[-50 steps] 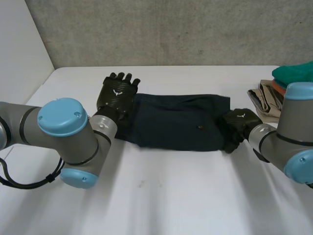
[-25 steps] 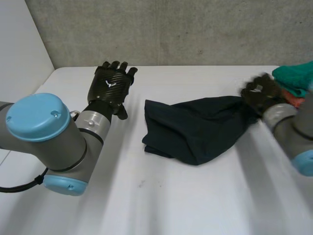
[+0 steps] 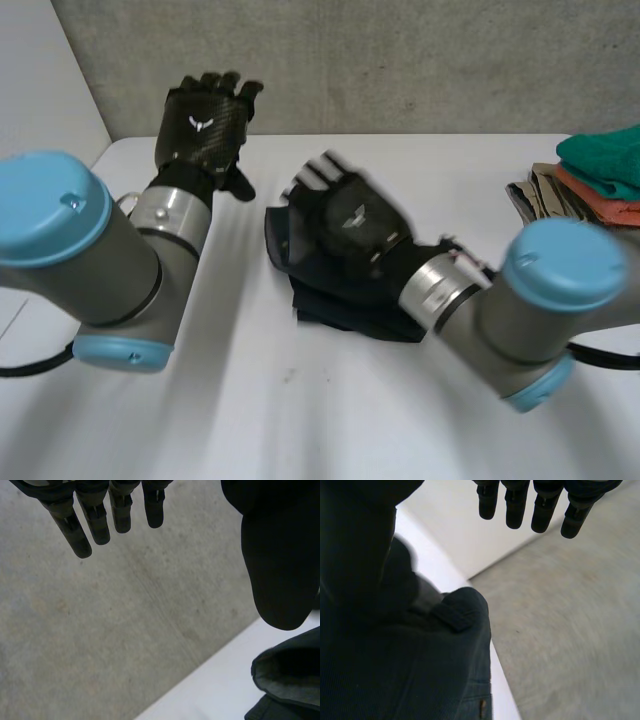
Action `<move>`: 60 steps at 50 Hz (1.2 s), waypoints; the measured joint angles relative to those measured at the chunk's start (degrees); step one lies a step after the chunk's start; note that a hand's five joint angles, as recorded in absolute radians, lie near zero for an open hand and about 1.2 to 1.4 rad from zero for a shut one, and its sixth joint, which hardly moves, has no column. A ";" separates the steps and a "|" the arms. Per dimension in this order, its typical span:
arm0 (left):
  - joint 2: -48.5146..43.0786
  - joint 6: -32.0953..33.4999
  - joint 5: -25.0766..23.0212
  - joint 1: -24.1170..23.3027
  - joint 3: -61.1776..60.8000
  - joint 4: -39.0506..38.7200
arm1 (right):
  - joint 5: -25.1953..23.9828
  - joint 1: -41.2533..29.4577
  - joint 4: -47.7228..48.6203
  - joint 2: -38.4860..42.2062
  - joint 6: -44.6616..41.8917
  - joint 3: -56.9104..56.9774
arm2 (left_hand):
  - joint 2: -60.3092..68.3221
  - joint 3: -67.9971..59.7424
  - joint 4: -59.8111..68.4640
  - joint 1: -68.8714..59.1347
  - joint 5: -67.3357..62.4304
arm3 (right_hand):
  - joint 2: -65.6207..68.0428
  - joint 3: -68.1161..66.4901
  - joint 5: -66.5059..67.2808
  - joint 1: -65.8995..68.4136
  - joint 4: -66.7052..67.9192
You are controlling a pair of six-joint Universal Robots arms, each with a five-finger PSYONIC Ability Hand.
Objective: Fold the laundry.
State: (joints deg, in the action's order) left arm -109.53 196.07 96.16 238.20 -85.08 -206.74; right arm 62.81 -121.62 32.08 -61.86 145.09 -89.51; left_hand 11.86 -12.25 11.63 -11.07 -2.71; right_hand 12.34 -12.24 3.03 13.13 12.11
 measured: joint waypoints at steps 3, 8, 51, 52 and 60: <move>-1.13 -0.94 -0.19 -0.35 2.99 0.57 | 1.48 2.75 -1.23 -4.40 15.19 -1.36 | 0.00 0.00 0.00 0.00 0.00 | 0.00 0.00 0.00 0.00 0.00; -7.12 -3.05 -1.84 -2.56 10.97 3.47 | 2.47 9.50 -8.34 -8.73 33.33 -0.82 | 0.00 -0.02 0.00 0.00 0.00 | 0.00 0.00 -0.02 0.00 0.00; -30.18 1.45 -0.32 -5.73 28.76 34.88 | 10.32 11.20 -43.77 22.61 9.77 35.53 | 0.00 -0.02 0.00 0.00 0.00 | -2.87 0.79 -0.26 -3.86 0.00; -29.78 1.67 -0.41 -5.74 28.63 34.80 | 10.43 11.16 -43.34 21.51 9.73 35.00 | 0.00 -0.02 0.00 0.00 0.00 | -2.87 0.79 -0.26 -3.86 0.00; -18.92 -1.37 -4.17 -5.74 25.99 31.50 | 11.12 10.22 -35.45 7.91 10.47 23.75 | 0.00 -0.02 0.01 -0.01 0.00 | -2.87 0.79 -0.26 -3.86 0.00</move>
State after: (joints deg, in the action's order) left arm -128.45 194.70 91.99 232.46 -59.09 -175.24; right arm 73.93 -111.40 -3.37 -53.96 155.56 -65.76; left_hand 11.86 -12.26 11.65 -11.08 -2.71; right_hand 9.47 -11.45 2.76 9.27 12.11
